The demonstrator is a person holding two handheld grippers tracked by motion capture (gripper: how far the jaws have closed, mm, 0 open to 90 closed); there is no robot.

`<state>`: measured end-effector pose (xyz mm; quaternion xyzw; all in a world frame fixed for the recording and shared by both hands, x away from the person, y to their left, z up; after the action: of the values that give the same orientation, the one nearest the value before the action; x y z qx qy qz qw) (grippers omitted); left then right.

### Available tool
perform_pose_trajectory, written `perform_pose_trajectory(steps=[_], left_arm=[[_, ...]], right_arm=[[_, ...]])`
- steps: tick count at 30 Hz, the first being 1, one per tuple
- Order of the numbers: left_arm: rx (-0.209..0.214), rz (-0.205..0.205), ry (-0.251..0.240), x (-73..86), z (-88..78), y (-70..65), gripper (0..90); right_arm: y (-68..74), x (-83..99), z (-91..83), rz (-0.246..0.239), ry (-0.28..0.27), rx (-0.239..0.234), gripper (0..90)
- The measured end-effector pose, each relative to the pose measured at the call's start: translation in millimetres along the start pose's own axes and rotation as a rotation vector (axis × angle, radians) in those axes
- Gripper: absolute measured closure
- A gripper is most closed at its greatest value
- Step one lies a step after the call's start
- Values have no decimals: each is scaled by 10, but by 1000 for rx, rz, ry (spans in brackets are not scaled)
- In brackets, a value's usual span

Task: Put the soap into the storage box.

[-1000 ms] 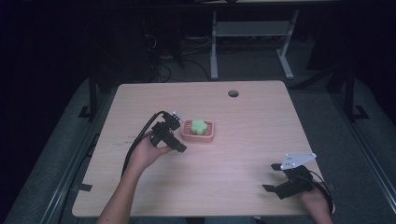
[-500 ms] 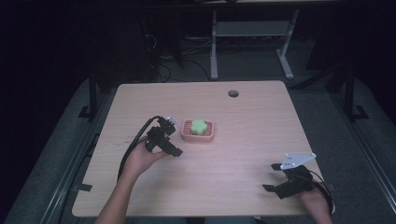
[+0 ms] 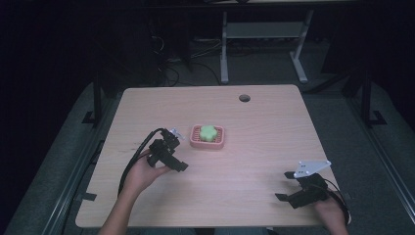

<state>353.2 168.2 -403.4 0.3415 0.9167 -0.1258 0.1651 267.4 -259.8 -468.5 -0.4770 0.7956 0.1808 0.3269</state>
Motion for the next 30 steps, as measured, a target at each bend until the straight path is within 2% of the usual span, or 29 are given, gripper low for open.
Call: perform_pose_trajectory(steps=[17,30], left_arm=[[0,15,-14,283,-60,-94,216],[9,-5,-32,515,-67,-103,216]], right_arm=[[-10,9,-15,6,2,7,138],[-9,9,-6,7,8,7,138]])
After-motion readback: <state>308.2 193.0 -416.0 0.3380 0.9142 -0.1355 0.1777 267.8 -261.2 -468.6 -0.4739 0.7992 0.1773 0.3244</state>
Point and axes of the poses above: each handheld gripper's, and its own axes: z roughly forward along the jaws, x roughly out of its underside, y roughly to its left, the point moved 1 cm from there along z, roughly forward along the jaws, and after that the axes turned 9 degrees about -z, right-handed, at the moved point
